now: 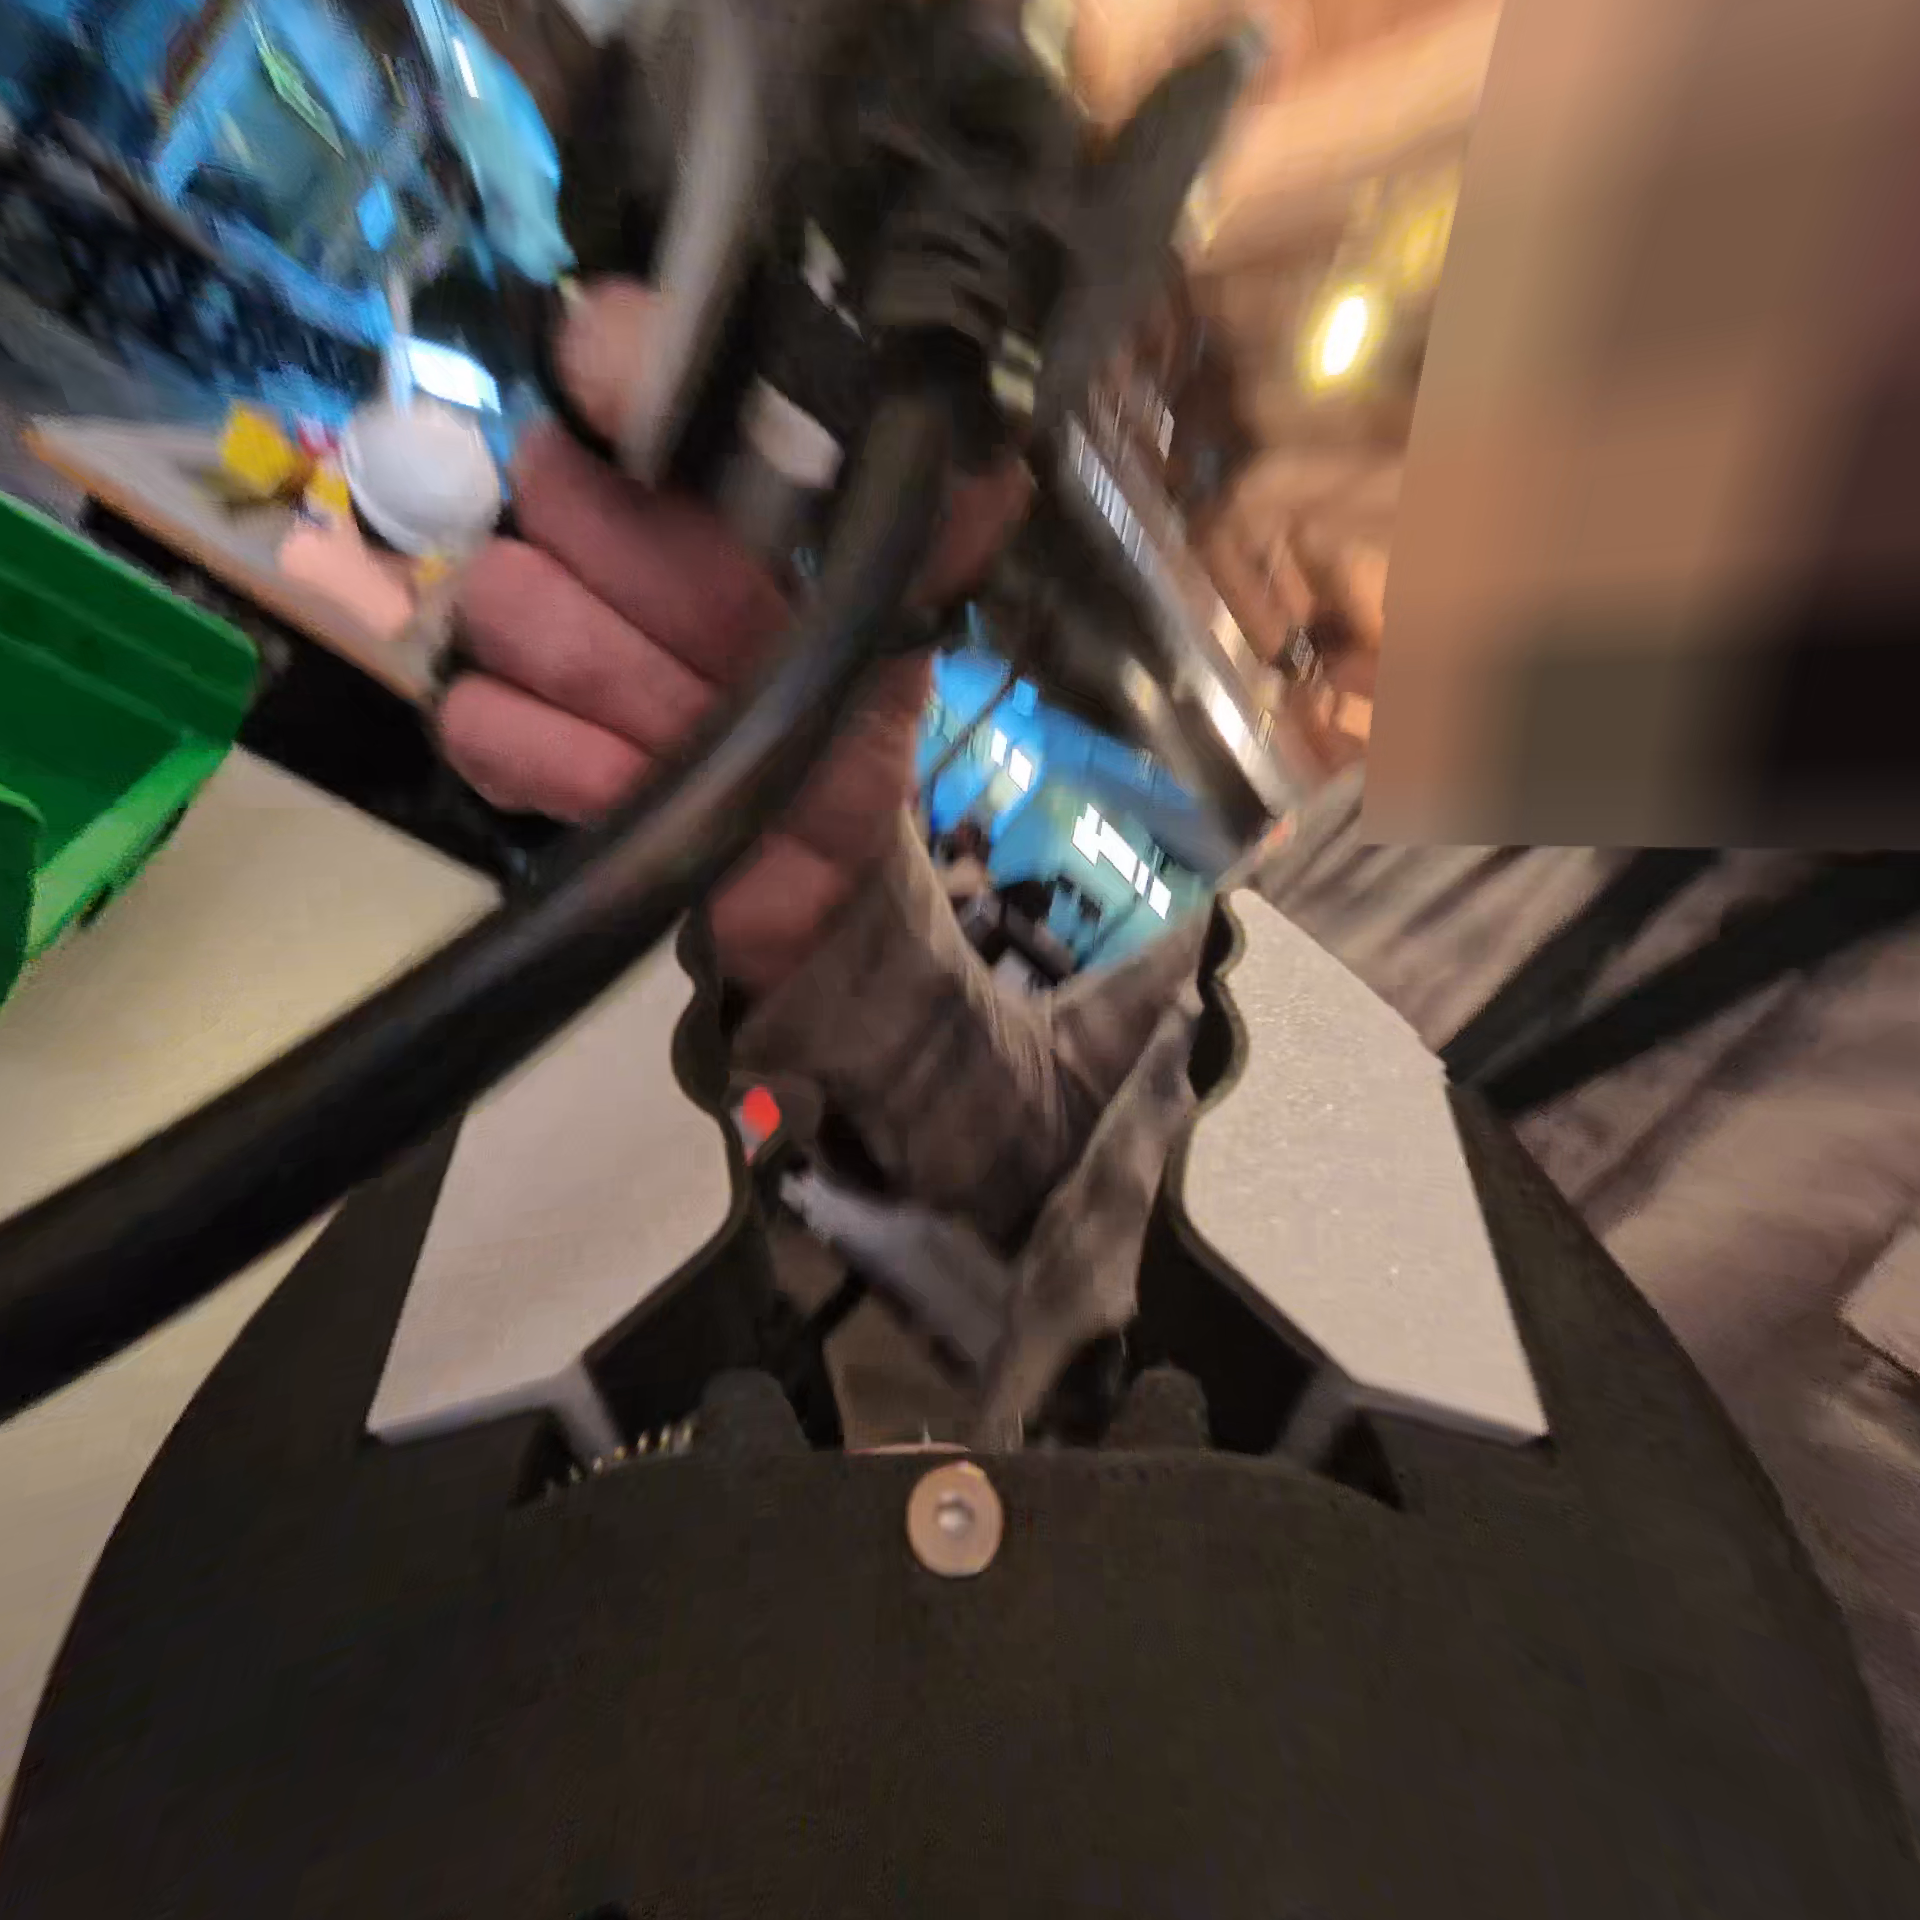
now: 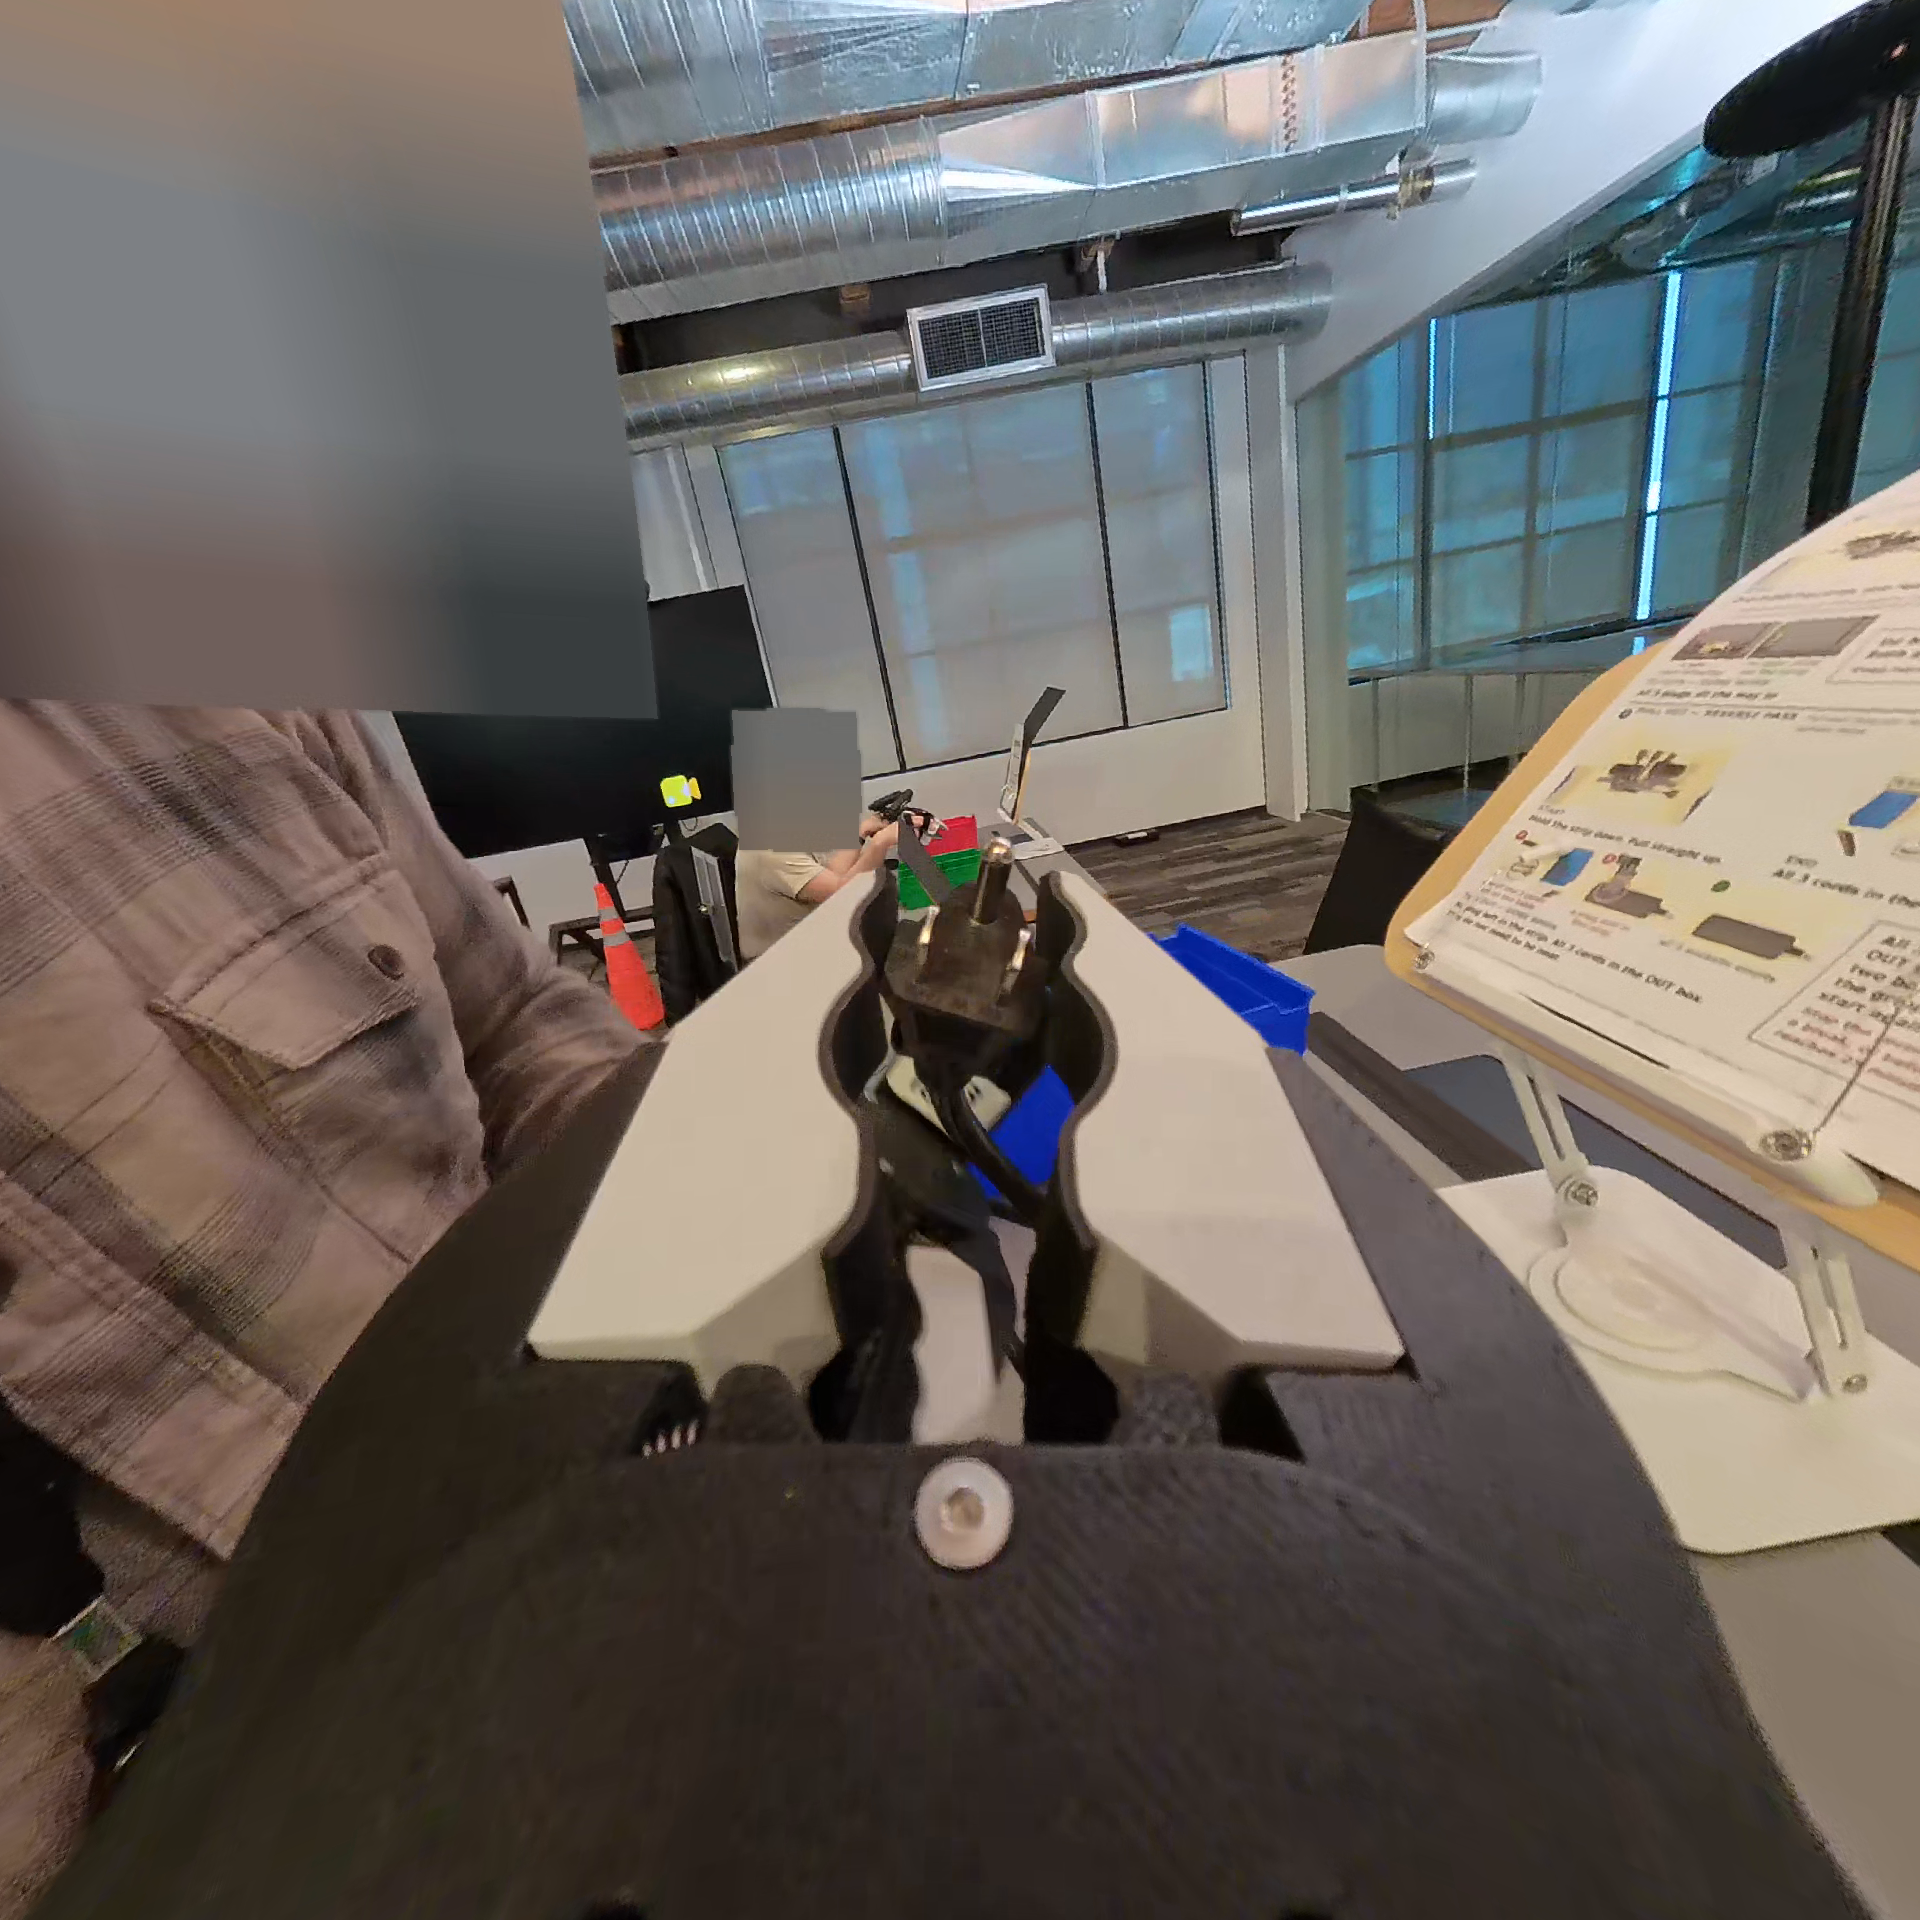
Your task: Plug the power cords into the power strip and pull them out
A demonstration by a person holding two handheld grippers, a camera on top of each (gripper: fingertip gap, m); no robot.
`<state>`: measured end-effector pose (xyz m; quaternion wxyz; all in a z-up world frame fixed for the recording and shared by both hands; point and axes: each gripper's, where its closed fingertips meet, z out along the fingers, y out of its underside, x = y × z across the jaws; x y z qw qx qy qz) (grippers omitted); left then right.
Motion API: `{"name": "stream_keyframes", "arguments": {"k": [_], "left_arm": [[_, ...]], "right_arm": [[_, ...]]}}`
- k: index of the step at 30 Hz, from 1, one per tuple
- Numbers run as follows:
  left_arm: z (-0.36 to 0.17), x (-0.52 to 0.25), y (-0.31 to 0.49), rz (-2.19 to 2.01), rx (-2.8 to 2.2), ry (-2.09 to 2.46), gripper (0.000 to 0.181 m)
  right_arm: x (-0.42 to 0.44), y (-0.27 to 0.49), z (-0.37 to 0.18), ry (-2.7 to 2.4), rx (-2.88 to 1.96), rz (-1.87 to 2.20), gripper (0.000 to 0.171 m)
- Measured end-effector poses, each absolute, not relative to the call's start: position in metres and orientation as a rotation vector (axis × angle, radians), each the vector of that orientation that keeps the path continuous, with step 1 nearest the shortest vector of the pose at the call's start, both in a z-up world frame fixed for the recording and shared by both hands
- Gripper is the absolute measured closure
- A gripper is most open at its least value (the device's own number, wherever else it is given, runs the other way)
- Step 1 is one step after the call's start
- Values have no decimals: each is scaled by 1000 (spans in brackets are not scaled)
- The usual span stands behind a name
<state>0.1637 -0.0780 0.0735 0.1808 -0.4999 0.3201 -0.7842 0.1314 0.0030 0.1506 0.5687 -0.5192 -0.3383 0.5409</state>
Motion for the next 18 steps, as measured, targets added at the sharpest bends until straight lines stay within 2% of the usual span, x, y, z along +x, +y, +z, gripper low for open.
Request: {"name": "stream_keyframes", "arguments": {"k": [3,8,11,13,15,18], "left_arm": [[93,163,-49,-2288,-1225,589,94],[137,149,-24,-2256,-962,401,87],[155,136,-8,-2223,-872,376,105],[159,140,-8,-2138,-897,463,127],[161,144,-6,-2078,-923,507,134],[157,146,-3,-2055,-976,549,136]], "right_arm": [[125,0,163,-780,-1193,1262,146],[123,-3,173,-683,-1183,1290,147],[123,-1,165,-649,-1217,1304,147],[123,-1,160,-644,-1231,1317,148],[125,-2,161,-635,-1220,1335,147],[128,2,157,-643,-1237,1315,148]]}}
